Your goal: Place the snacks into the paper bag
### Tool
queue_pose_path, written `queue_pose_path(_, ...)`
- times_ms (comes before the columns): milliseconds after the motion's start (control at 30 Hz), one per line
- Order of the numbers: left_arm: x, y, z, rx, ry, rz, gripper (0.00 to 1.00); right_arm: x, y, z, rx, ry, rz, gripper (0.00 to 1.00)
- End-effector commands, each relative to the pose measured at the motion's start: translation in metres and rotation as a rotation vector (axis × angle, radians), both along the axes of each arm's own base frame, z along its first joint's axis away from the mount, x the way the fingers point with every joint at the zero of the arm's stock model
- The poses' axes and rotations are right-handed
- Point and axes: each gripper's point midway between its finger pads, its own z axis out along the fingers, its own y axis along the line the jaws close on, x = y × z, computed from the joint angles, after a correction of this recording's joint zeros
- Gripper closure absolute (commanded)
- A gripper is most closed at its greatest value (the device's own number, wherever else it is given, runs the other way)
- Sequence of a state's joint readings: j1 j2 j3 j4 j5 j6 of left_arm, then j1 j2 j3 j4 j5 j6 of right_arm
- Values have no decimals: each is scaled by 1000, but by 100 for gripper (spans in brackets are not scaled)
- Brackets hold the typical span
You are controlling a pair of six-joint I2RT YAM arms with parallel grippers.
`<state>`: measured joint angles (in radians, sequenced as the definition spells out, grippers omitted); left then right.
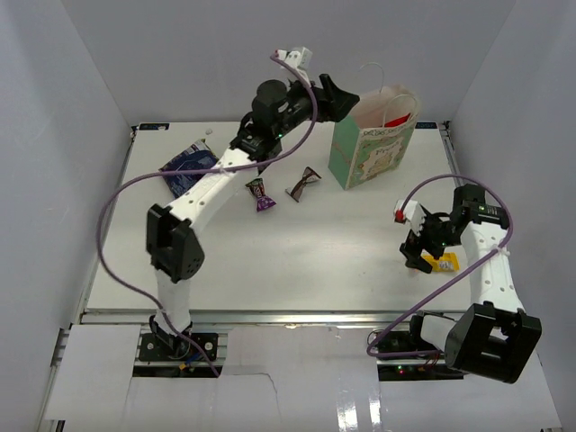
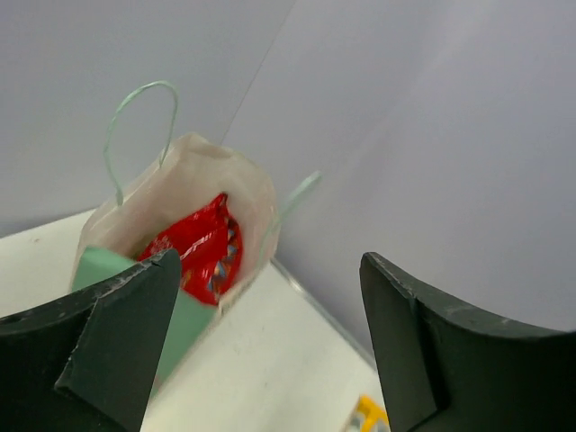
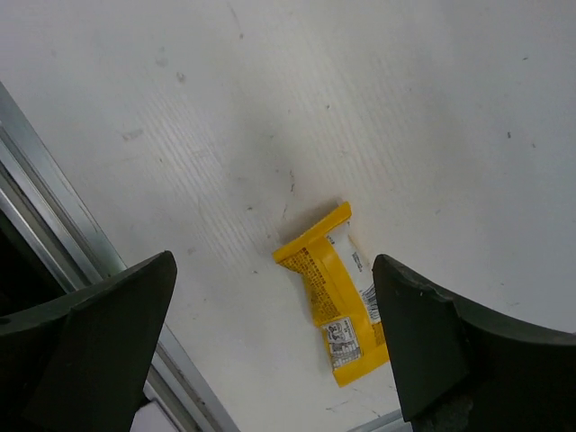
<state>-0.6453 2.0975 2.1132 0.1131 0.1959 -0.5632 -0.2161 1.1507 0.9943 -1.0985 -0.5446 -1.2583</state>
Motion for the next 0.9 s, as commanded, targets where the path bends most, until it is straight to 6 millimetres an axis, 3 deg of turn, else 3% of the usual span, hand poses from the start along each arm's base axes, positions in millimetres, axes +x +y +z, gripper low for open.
queue_pose_path(0, -66, 56, 66, 94, -216, -29, 9, -29, -20, -29, -183, 24, 231, 5)
queue_pose_path(133, -112, 106, 8, 205, -167, -2, 2, -35, -47, -54, -351, 47, 346, 8)
queue_pose_path(167, -119, 117, -42, 255, -78, 11, 2, -35, -50, -57, -369, 54, 361, 8)
queue_pose_path(200, -135, 136, -31, 234, -95, 35, 2, -32, -54, -58, -388, 59, 379, 9)
queue_pose_path(233, -142, 145, -43, 240, -71, 49, 2, -25, -58, -58, -402, 46, 373, 9)
queue_pose_path(267, -147, 155, -80, 275, -2, 68, 2, -20, -59, -61, -402, 56, 365, 9)
queue_pose_path(333, -161, 171, -84, 268, 3, 91, 2, -9, -65, -63, -421, 53, 345, 10)
queue_pose_path(400, -167, 178, -107, 293, 46, 90, 2, 0, -70, -71, -438, 55, 341, 10)
queue_pose_path(533, -169, 177, -115, 325, 87, 72, 2, 4, -74, -89, -454, 65, 364, 11)
queue_pose_path(667, -162, 178, -122, 358, 148, 88, 2, 2, -75, -107, -439, 121, 358, 18)
queue_pose_path(733, -159, 179, -112, 342, 173, 111, 2, 0, -76, -109, -438, 140, 348, 21)
queue_pose_path(867, -161, 183, -109, 328, 216, 133, 2, -1, -71, -114, -396, 160, 344, 27)
